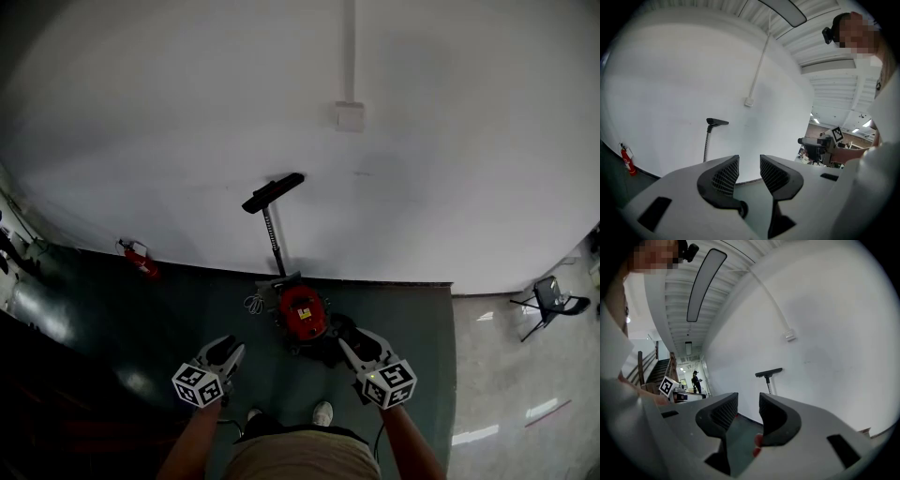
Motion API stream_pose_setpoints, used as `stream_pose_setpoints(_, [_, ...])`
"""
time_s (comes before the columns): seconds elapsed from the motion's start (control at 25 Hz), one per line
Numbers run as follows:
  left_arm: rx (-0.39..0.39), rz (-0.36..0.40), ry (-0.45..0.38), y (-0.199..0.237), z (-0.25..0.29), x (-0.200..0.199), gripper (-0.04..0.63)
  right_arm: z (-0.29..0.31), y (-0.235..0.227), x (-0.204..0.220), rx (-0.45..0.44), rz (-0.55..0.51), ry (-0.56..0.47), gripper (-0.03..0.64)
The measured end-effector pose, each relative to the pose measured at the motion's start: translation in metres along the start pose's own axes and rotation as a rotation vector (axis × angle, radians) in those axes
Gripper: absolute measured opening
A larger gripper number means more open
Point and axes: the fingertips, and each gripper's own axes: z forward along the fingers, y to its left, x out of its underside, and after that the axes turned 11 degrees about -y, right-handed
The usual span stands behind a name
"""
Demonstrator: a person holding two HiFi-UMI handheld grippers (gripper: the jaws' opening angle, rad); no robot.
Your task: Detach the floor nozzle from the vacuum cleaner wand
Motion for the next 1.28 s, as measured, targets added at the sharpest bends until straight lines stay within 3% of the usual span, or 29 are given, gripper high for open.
stream_pose_setpoints(0.16, [-0.016,-0.015,-0.012,0.023,-0.014,-0.005,0.132,0.008,0.015,0.010,0.002,0.020,0.057,0.146])
stream_pose_setpoints(0.32, [-0.004,-0.034,-0.009,0.050,-0.025,-0.007,0.132,0.026,0.033,0.012,0.004,0.071,0.039,0.146])
stream_pose_setpoints(0.44, [0.006,-0.032,-0.004,0.076,-0.037,-0.013,0.132,0.046,0.051,0.011,0.025,0.107,0.004,0.145])
stream_pose_setpoints(0.56, [0.023,-0.044,0.005,0.101,-0.050,-0.019,0.132,0.061,0.075,-0.004,0.050,0.106,-0.077,0.073])
stream_pose_setpoints(0.64, [0.042,-0.034,0.008,0.120,-0.056,-0.027,0.130,0.078,0.087,-0.008,0.068,0.102,-0.103,0.064])
stream_pose_setpoints(0.76, [0.057,-0.024,0.000,0.150,-0.065,-0.035,0.059,0.102,0.104,-0.007,0.099,0.109,-0.115,0.055])
stream_pose_setpoints(0.84, [0.077,-0.028,-0.003,0.166,-0.070,-0.038,0.008,0.116,0.119,-0.005,0.099,0.101,-0.110,0.043])
stream_pose_setpoints(1.04, [0.157,-0.034,0.049,0.199,-0.076,-0.034,0.008,0.146,0.151,0.006,0.087,0.084,-0.089,0.015])
stream_pose_setpoints(1.28, [0.245,-0.025,0.073,0.236,-0.079,-0.046,0.008,0.171,0.162,0.008,0.142,0.186,-0.180,0.012])
